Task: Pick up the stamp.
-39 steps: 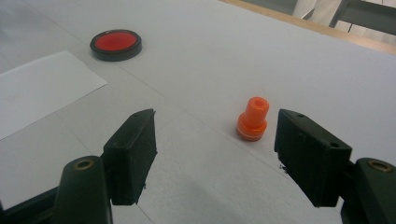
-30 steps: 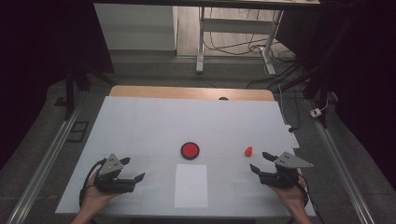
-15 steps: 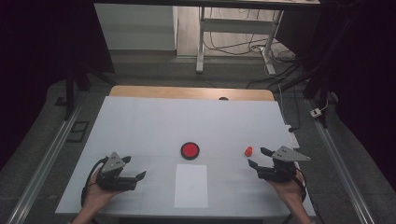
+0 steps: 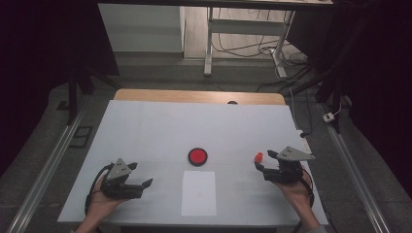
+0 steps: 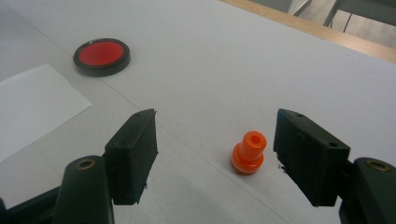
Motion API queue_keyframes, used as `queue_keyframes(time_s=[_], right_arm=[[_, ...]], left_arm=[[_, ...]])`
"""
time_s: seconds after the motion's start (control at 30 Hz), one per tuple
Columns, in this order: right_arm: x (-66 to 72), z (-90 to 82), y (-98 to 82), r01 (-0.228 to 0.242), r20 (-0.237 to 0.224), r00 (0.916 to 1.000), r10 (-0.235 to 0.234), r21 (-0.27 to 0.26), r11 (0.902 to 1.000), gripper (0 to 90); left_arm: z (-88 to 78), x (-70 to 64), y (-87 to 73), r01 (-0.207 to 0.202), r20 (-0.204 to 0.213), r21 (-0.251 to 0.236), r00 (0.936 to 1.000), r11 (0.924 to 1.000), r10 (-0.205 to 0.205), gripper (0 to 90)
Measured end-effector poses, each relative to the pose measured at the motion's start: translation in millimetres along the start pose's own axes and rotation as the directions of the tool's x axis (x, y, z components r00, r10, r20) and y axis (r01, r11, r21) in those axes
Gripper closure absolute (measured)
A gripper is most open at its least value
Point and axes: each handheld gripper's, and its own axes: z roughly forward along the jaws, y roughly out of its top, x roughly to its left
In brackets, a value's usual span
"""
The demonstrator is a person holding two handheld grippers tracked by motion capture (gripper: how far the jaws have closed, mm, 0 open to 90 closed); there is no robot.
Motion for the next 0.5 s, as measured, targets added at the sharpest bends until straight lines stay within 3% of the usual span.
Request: queue_keyframes(time_s=[0.5], right_arm=[[-11.0,26.0,10.2,-0.024,0.040,0.9990,0.022,0.045,0.9987,31.6]], left_arm=[[-1.4,2.5,0.0,-0.003,0.004,-0.013,1.0000,0.9999,0.003,18.1]])
